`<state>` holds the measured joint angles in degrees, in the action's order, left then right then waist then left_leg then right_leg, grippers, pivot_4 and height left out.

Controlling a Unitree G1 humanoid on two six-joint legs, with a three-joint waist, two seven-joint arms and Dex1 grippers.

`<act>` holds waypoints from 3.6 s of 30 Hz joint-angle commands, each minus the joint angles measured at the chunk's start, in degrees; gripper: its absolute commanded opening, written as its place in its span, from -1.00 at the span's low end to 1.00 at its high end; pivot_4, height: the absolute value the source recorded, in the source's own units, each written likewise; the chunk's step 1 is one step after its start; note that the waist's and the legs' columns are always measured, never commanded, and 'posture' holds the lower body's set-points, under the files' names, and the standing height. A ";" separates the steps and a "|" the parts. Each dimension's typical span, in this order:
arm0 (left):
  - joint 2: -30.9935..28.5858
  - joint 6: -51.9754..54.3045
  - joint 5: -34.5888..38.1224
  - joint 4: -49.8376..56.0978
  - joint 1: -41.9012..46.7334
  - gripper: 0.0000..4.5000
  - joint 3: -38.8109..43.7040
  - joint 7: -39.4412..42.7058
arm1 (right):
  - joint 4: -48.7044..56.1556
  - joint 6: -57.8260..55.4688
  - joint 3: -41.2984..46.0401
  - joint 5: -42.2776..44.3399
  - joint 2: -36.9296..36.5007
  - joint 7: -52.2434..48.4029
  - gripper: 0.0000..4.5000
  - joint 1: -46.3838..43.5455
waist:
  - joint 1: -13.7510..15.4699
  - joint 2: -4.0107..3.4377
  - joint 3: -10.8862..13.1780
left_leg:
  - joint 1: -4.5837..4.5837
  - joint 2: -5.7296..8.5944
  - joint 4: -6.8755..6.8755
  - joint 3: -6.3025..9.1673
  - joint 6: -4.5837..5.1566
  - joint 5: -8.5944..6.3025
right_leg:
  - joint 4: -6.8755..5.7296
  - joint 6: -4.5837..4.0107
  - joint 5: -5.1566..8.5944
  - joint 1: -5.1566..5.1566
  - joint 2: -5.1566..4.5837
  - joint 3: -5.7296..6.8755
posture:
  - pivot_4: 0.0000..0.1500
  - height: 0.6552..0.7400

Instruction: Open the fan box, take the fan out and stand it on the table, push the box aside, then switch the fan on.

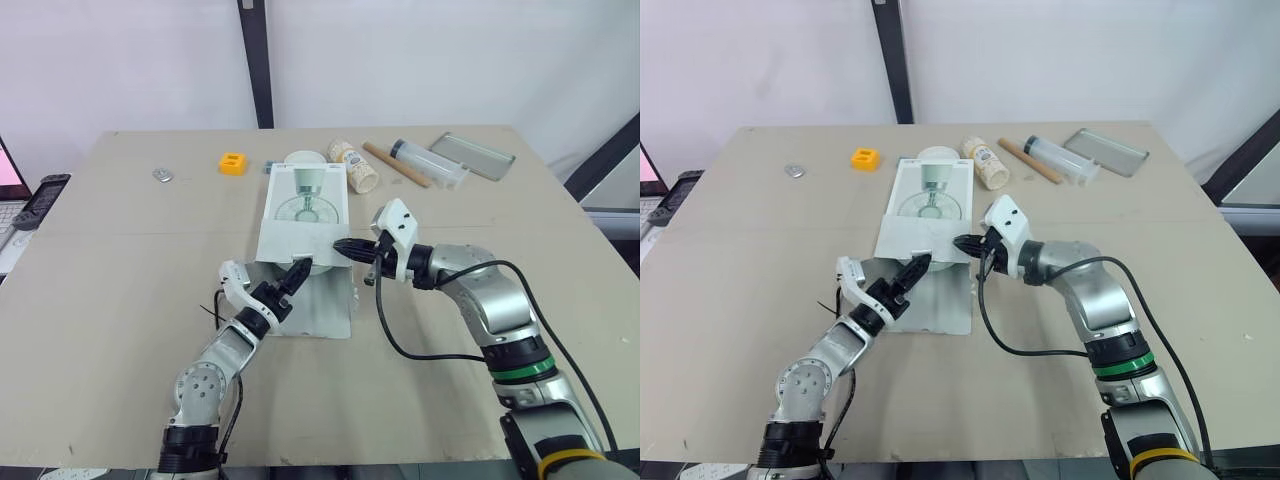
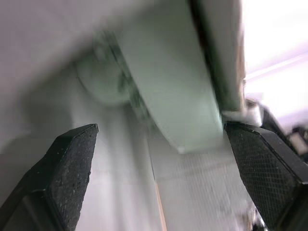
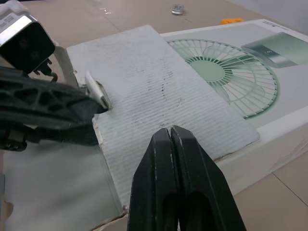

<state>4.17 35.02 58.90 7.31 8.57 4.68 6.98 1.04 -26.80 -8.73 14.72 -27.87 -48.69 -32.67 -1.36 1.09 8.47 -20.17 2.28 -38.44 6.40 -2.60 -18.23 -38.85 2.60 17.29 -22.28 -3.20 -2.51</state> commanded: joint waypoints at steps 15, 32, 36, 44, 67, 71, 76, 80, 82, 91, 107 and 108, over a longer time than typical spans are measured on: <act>2.35 0.59 -0.01 -3.86 0.87 0.26 0.34 0.41 | 0.45 -0.68 -0.89 -0.95 0.09 0.01 -1.00 0.89 | 0.05 0.00 0.00 | -0.01 0.01 -0.01 0.03 0.00 0.00 | 0.05 0.00 0.00 0.05 0.00 0.01 | 1.00 1.00; -4.22 15.22 18.43 8.20 -8.12 -0.56 1.35 -2.12 | 0.76 -0.57 -1.22 -0.96 1.49 0.33 -1.00 0.75 | -0.10 0.03 0.00 | -0.05 -0.03 0.08 0.09 0.02 -0.03 | 0.14 0.00 0.00 -0.02 0.01 -0.03 | 1.00 1.00; -7.00 17.42 24.51 11.47 -10.99 -0.56 1.95 -4.54 | 0.77 0.02 -1.63 -1.32 1.71 0.13 -1.00 0.99 | -0.02 0.03 0.00 | -0.07 -0.01 0.08 0.13 0.02 -0.03 | 0.16 0.00 0.00 -0.01 -0.01 -0.01 | 1.00 1.00; -14.07 18.66 32.01 17.70 -18.67 -0.56 1.14 -7.67 | 0.06 0.76 -1.84 -1.45 2.20 0.13 -1.00 1.04 | -0.02 0.03 0.01 | -0.09 -0.01 0.11 0.15 0.02 -0.03 | 0.21 0.00 0.00 -0.03 -0.02 0.00 | 1.00 1.00; -19.31 14.22 32.62 18.31 -21.18 0.43 -2.04 -6.99 | 0.39 1.56 -1.90 -1.55 2.67 0.21 -1.00 2.22 | 0.00 -0.01 0.01 | -0.09 -0.02 0.18 0.16 0.02 -0.03 | 0.42 -0.01 -0.01 0.05 0.00 0.02 | 1.00 1.00; -21.96 14.85 34.83 19.33 -21.40 0.67 -1.39 -5.58 | 0.44 1.86 -1.74 -1.46 2.70 0.19 -1.00 2.30 | -0.01 -0.05 0.04 | -0.09 -0.03 0.21 0.16 0.01 -0.03 | 0.42 -0.02 -0.01 0.03 0.00 0.02 | 1.00 1.00; -22.72 13.00 34.07 19.06 -19.03 0.67 -0.27 -6.65 | -0.12 2.42 -1.10 -0.71 2.93 -0.28 -1.00 1.97 | 0.00 -0.07 0.05 | -0.10 -0.02 0.21 0.16 0.01 -0.02 | 0.43 -0.02 -0.01 0.02 -0.01 0.02 | 1.00 1.00; -22.49 11.93 32.34 18.76 -17.57 0.67 -0.98 -7.39 | -0.37 2.75 -1.28 -0.78 2.93 -0.26 -1.00 1.91 | -0.02 -0.08 0.06 | -0.11 -0.02 0.21 0.16 0.00 -0.02 | 0.44 -0.04 -0.02 0.02 -0.01 0.02 | 1.00 1.00; -21.86 11.15 31.80 18.16 -16.72 0.67 -1.17 -7.86 | -0.37 2.85 -1.45 -0.90 3.02 -0.10 -1.00 2.00 | -0.01 -0.08 0.06 | -0.11 -0.02 0.23 0.16 0.00 -0.02 | 0.44 -0.03 -0.02 0.00 -0.01 0.02 | 1.00 1.00; -19.89 10.65 30.20 16.01 -14.81 0.67 -2.19 -7.61 | 0.07 2.60 -1.66 -1.13 2.82 0.20 -1.00 2.46 | 0.00 -0.08 0.06 | -0.12 -0.02 0.24 0.16 0.00 -0.02 | 0.45 -0.04 -0.02 0.00 -0.01 0.02 | 1.00 1.00; -21.36 13.25 35.94 16.40 -17.83 -0.29 -1.22 -5.42 | -0.44 2.83 -1.76 -1.48 2.98 0.45 -1.00 2.08 | -0.05 -0.07 0.05 | -0.12 -0.04 0.24 0.16 0.01 -0.02 | 0.44 -0.04 -0.02 -0.01 -0.01 0.02 | 1.00 1.00; -22.19 13.69 36.71 17.09 -18.80 -0.29 -1.14 -5.28 | -0.49 2.91 -1.76 -1.50 2.99 0.44 -1.00 2.05 | -0.06 -0.08 0.05 | -0.12 -0.04 0.24 0.16 0.01 -0.02 | 0.44 -0.04 -0.02 -0.01 -0.01 0.03 | 1.00 1.00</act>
<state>-16.69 47.07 93.81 22.06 -8.64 3.12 1.70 1.49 -23.42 -9.64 14.14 -25.00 -48.37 -31.20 -1.42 1.01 8.53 -20.29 2.23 -38.19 6.57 -2.60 -18.25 -38.40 2.56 17.26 -22.31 -3.20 -2.49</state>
